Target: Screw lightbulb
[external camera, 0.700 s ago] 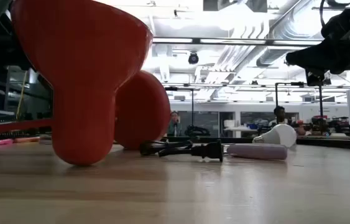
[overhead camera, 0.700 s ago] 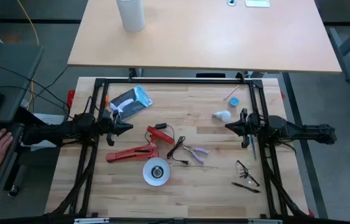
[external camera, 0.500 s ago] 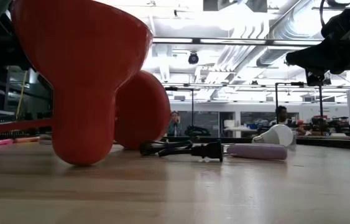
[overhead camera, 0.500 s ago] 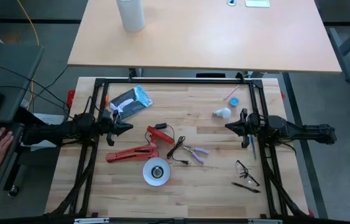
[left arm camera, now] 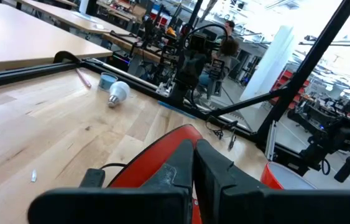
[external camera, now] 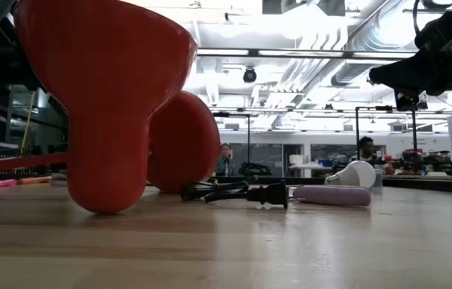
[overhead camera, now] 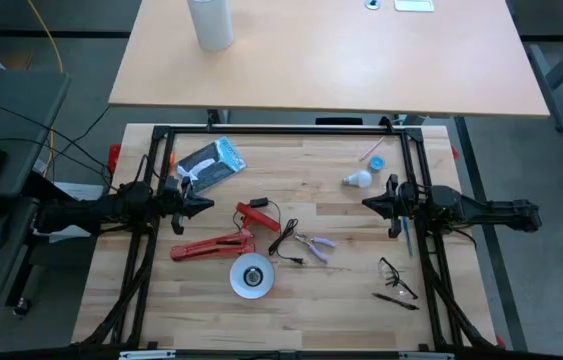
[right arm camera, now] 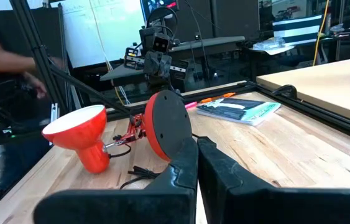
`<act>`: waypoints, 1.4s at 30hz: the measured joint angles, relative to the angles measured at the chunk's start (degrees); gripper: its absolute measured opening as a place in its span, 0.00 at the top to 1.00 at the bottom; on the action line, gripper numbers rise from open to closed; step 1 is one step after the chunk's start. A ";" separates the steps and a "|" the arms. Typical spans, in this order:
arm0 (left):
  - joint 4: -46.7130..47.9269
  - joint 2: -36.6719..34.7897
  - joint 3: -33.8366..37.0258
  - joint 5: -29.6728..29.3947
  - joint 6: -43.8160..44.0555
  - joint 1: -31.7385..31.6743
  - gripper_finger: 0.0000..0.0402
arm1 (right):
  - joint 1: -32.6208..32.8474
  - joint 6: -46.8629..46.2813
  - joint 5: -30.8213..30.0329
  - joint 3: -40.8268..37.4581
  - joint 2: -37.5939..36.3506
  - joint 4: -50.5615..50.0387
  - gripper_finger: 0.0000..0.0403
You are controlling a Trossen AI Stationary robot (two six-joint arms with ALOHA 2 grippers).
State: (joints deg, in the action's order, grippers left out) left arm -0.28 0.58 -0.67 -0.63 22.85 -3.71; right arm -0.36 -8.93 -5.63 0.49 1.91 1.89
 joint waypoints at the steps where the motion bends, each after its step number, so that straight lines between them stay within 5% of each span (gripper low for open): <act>1: 0.01 0.00 0.00 0.00 -0.02 -0.01 1.00 | 0.00 0.00 -0.01 -0.01 -0.01 0.00 1.00; 26: -0.28 0.01 0.00 -0.49 -1.57 0.01 1.00 | 0.01 -0.01 -0.01 -0.01 0.00 0.00 1.00; 29: -4.29 0.22 0.00 -4.60 -5.87 -0.02 1.00 | 0.00 -0.01 0.00 -0.01 0.00 0.00 1.00; 33: -15.85 0.35 0.00 -7.27 5.66 -0.01 1.00 | 0.01 -0.01 0.00 -0.02 -0.01 0.00 1.00; 37: -27.24 5.48 -1.39 -18.89 9.00 -1.37 1.00 | 0.02 -0.02 -0.02 0.00 0.02 0.00 1.00; 42: -28.86 24.93 -12.60 -13.87 10.26 -4.68 1.00 | 0.01 -0.01 0.00 -0.01 0.02 0.00 1.00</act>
State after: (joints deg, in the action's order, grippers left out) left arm -29.14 25.51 -13.27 -14.50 33.11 -8.39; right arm -0.35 -8.94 -5.63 0.48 1.93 1.89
